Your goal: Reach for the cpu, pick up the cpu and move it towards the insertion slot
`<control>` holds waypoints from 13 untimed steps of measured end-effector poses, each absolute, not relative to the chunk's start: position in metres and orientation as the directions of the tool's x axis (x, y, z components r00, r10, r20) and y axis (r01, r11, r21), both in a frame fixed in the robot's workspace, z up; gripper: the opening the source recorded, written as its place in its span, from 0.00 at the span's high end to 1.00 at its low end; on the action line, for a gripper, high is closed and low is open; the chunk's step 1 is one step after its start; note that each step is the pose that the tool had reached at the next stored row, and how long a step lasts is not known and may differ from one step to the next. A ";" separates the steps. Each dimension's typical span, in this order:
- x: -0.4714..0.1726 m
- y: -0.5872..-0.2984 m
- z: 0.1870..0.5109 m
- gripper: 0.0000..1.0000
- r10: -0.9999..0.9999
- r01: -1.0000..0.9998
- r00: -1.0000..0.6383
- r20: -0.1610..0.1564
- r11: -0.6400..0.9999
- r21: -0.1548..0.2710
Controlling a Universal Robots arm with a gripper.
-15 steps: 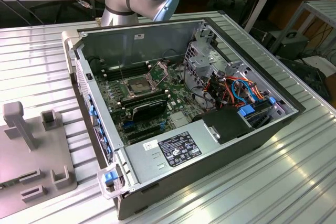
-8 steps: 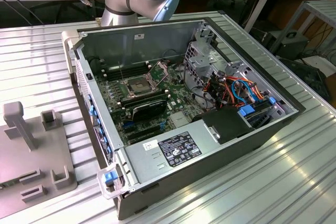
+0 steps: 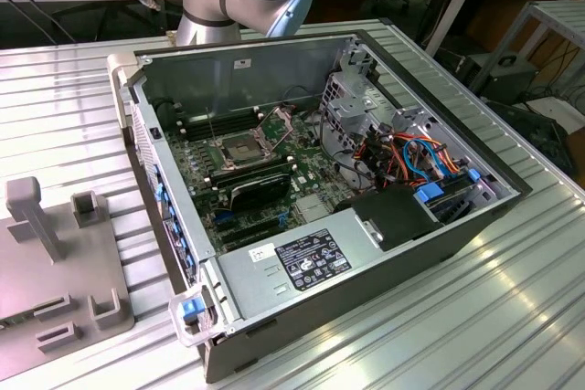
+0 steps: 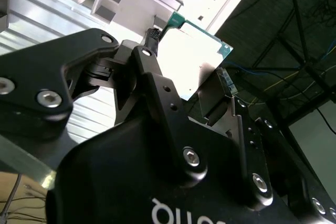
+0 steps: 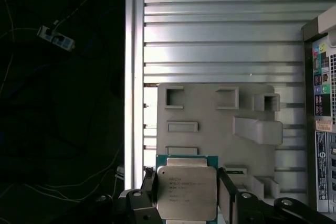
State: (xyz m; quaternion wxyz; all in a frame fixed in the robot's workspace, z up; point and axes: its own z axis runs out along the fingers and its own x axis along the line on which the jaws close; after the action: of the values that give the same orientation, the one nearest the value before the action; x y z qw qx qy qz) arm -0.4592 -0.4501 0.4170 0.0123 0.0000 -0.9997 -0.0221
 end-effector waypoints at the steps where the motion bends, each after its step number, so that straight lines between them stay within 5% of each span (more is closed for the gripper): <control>1: -0.459 -0.450 0.418 0.45 -0.001 0.001 -1.000 0.025 0.999 0.044; 13: -0.459 -0.450 0.426 0.45 -0.001 0.001 -1.000 0.026 0.999 0.044</control>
State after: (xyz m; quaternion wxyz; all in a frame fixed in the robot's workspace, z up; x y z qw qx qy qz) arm -0.4589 -0.4501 0.4261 0.0129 0.0000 -0.9997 -0.0220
